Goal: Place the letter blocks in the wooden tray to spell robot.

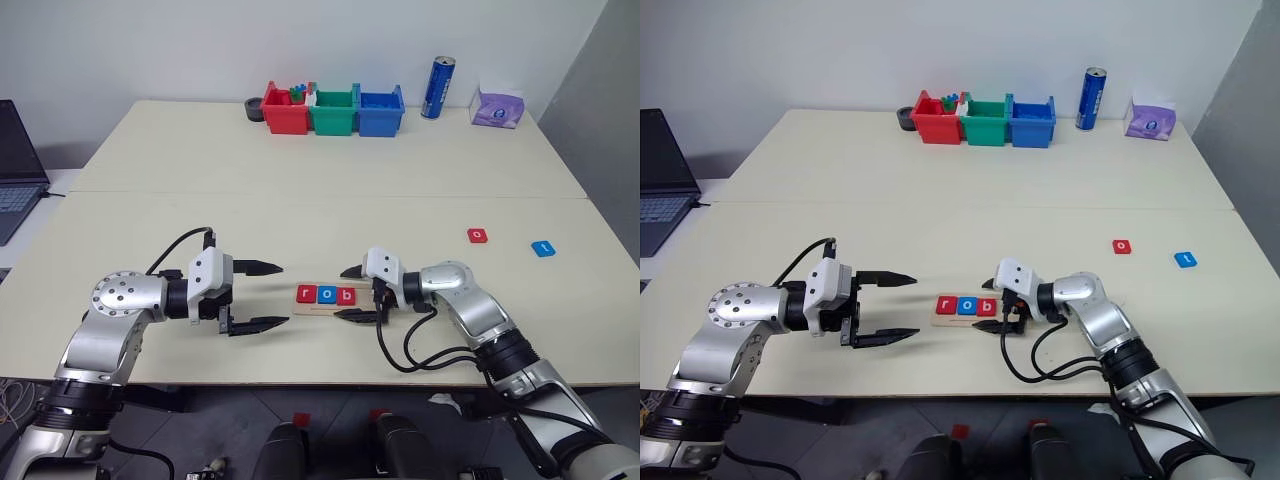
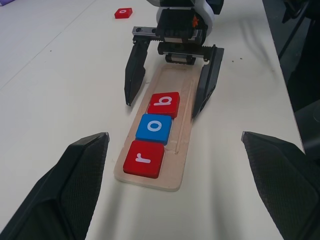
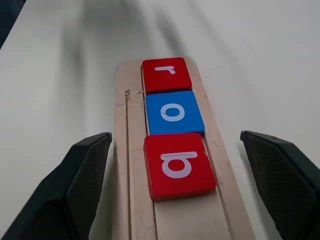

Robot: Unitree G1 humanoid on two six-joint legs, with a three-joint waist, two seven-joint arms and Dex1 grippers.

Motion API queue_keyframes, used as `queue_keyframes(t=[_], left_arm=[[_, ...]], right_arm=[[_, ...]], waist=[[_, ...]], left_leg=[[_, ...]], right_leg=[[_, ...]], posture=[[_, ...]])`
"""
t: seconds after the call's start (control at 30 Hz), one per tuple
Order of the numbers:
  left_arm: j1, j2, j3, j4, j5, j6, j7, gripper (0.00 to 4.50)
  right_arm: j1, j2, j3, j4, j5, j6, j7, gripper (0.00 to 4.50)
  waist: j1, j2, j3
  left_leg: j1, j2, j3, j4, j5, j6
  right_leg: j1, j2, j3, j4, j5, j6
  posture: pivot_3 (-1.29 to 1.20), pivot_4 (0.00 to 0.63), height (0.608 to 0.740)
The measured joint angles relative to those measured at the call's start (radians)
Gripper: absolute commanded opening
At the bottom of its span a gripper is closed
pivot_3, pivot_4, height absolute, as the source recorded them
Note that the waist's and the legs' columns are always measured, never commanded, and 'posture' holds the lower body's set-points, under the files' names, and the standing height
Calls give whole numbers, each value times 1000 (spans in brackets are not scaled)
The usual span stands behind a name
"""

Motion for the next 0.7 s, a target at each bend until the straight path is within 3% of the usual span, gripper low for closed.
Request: queue_keyframes(t=[0.2, 0.27, 0.33, 0.63, 0.7], left_arm=[[1, 0, 0, 0, 0, 0, 2, 4500], [1, 0, 0, 0, 0, 0, 2, 4500], [2, 0, 0, -1, 0, -1, 2, 4500], [10, 0, 0, -3, 0, -1, 3, 4500], [10, 0, 0, -4, 0, -1, 3, 4500]], right_arm=[[1, -26, -20, -67, 29, 45, 3, 4465], [6, -41, -22, -106, 43, 69, 12, 4095], [28, -61, -33, -174, 74, 106, 26, 3555], [170, -86, -5, -336, 104, 169, 16, 194], [176, -74, 7, -336, 94, 165, -9, 50]], waist=[[0, 0, 0], [0, 0, 0], [1, 0, 0], [0, 0, 0], [0, 0, 0]], left_leg=[[0, 0, 0, 0, 0, 0], [0, 0, 0, 0, 0, 0], [-1, 0, 0, 0, 0, 0], [-1, 0, 0, 0, 0, 0], [-1, 0, 0, 0, 0, 0]], right_leg=[[0, 0, 0, 0, 0, 0], [0, 0, 0, 0, 0, 0], [0, 0, 0, 0, 0, 0], [-1, 0, 0, 0, 0, 0], [-1, 0, 0, 0, 0, 0]], posture=[[0, 150, 740], [0, 150, 740], [0, 150, 740], [0, 150, 740], [0, 150, 740]])
